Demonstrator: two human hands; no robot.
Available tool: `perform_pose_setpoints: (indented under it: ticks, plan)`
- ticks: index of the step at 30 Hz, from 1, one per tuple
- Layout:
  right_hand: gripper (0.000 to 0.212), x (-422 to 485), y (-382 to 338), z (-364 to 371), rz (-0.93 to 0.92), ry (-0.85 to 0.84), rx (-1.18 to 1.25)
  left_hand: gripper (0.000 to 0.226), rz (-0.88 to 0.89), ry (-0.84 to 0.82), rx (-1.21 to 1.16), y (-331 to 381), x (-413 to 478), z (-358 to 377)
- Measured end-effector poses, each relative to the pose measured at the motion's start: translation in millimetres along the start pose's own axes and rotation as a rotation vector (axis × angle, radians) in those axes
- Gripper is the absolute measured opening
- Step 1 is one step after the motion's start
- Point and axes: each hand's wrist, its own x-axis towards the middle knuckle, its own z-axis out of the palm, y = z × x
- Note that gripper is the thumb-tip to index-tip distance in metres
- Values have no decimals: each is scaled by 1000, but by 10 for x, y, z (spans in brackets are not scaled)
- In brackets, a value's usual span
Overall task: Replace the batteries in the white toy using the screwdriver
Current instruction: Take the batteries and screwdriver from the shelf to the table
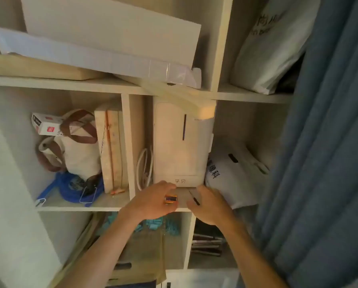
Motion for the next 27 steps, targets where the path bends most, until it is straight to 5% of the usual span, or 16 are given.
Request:
perform_pose_setpoints:
  ticks: [5,12,18,23,27]
  plan:
    - [1,313,58,272,84,40,-131,40,-33,-116,151,-132,373,213]
    - [16,548,121,456,140,60,-271,49,-10,-123,292,-280,547,413]
    - [9,497,185,699,76,145,-55,31,58,23,541,-238,530,552]
    - [2,413,221,715,84,121,418,21,-13,77,355,-327,502,562]
    - [2,258,97,469,-1,-49,829,14,-30,240,-250,-175,175,427]
